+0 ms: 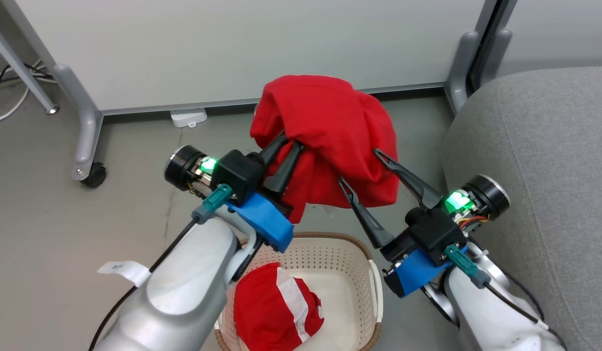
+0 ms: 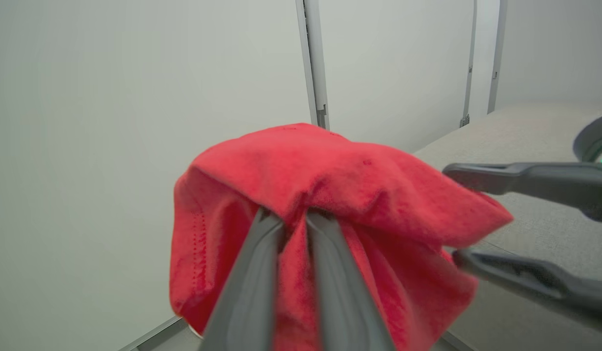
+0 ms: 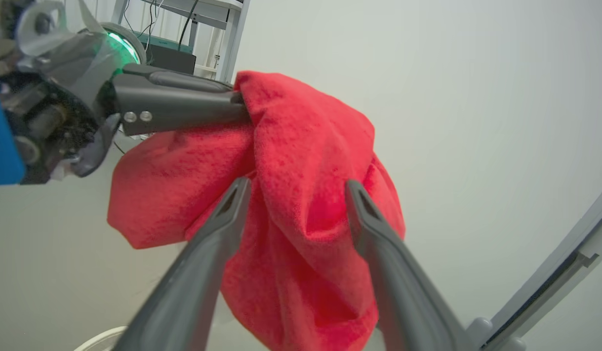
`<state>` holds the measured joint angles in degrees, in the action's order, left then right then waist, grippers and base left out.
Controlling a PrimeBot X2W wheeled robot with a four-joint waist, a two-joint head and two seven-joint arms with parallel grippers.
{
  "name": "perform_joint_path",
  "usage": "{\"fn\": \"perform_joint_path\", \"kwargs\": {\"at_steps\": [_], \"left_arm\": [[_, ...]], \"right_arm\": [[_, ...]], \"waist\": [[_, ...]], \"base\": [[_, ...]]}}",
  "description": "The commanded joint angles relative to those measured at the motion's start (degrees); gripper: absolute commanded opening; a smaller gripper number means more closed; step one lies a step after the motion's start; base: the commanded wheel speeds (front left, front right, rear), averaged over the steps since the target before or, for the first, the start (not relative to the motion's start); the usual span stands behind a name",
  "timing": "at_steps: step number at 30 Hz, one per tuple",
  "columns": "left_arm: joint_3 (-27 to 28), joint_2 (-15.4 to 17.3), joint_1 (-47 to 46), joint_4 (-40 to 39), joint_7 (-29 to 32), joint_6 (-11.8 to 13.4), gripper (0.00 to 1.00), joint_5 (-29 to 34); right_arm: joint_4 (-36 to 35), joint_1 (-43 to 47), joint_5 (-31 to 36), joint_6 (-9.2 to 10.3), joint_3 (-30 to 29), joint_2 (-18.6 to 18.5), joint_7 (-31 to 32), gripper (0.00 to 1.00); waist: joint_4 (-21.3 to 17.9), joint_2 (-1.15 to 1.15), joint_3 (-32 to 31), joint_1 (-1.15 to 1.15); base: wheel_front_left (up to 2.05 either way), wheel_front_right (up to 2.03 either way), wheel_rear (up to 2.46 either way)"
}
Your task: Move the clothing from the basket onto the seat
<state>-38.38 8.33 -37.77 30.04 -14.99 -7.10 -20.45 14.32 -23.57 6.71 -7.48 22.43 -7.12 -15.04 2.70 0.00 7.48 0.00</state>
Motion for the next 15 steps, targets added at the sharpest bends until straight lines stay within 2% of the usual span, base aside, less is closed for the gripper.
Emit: {"fn": "perform_joint_path", "kwargs": {"at_steps": [1, 8, 15], "left_arm": [[-0.4, -0.4, -1.0, -0.3, -0.3, -0.3, 0.00, 0.3], [-2.7, -1.9, -1.7, -1.0, -0.3, -0.5, 0.00, 0.5], [-4.7, -2.3, -2.5, -1.8, -0.3, -0.3, 0.00, 0.0]], "right_arm": [[0.8, -1.7, 0.6, -0.02, 0.0, -0.1, -0.2, 1.00], [6.5, -5.9, 4.2, -0.02, -0.6, 0.4, -0.2, 1.00], [10.4, -7.9, 4.7, -0.02, -1.9, 1.8, -0.2, 1.00]], "waist": [[0.5, 0.00, 0.3, 0.00], [1.4, 0.00, 1.0, 0.00], [1.9, 0.00, 1.4, 0.00]], "base": [[0.00, 0.00, 0.00], [0.00, 0.00, 0.00], [0.00, 0.00, 0.00]]}}
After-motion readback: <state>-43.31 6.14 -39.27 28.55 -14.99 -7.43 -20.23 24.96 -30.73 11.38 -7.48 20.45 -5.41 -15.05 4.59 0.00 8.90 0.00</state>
